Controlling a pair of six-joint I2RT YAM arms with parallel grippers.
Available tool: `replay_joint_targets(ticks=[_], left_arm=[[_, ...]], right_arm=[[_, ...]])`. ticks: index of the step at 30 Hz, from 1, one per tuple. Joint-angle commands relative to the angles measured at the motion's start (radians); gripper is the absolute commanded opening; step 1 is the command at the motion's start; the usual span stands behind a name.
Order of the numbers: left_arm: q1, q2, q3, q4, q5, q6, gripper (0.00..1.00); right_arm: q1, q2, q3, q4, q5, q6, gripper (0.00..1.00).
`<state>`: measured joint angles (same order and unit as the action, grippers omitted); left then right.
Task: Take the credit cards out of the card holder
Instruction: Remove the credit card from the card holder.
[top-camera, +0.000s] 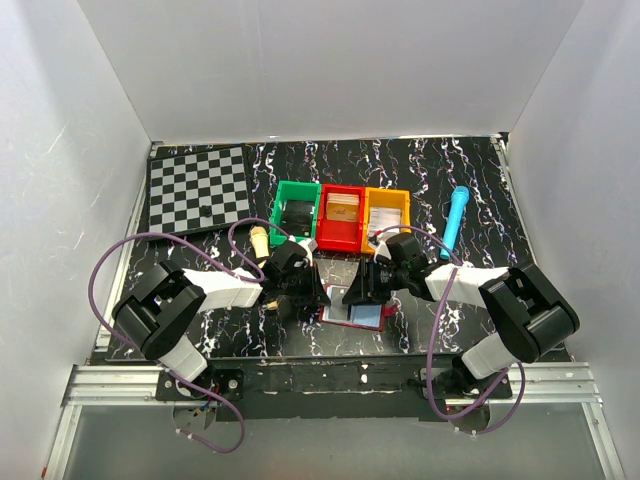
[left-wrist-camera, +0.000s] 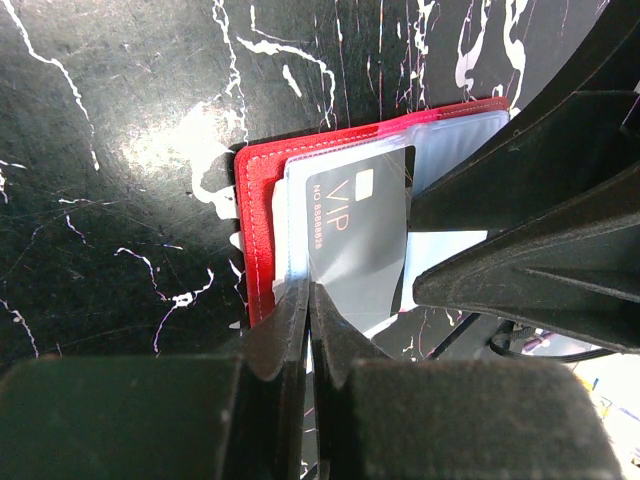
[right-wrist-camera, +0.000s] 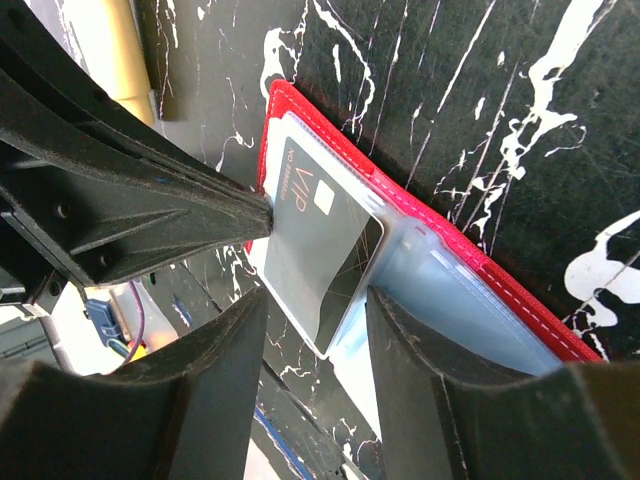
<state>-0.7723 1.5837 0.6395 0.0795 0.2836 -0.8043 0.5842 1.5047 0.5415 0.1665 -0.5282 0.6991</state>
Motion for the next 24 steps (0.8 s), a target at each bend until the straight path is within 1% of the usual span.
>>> replay_joint_targets(ticks=[1, 9, 20, 24], left_arm=[[0.002, 0.004, -0.009, -0.041, -0.047, 0.011, 0.00], [0.002, 0.009, -0.008, -0.038, -0.040, 0.011, 0.00], [0.002, 0.010, -0.012, -0.037, -0.037, 0.010, 0.00], [0.004, 0.004, -0.018, -0.037, -0.037, 0.008, 0.00]], right_arm=[[0.005, 0.000, -0.002, -0.068, 0.042, -0.035, 0.53], [0.009, 0.020, -0.006, 0.011, -0.018, 0.006, 0.40], [0.009, -0.021, -0.029, 0.119, -0.055, 0.082, 0.31], [0.009, -0.026, -0.026, 0.130, -0.055, 0.094, 0.23]])
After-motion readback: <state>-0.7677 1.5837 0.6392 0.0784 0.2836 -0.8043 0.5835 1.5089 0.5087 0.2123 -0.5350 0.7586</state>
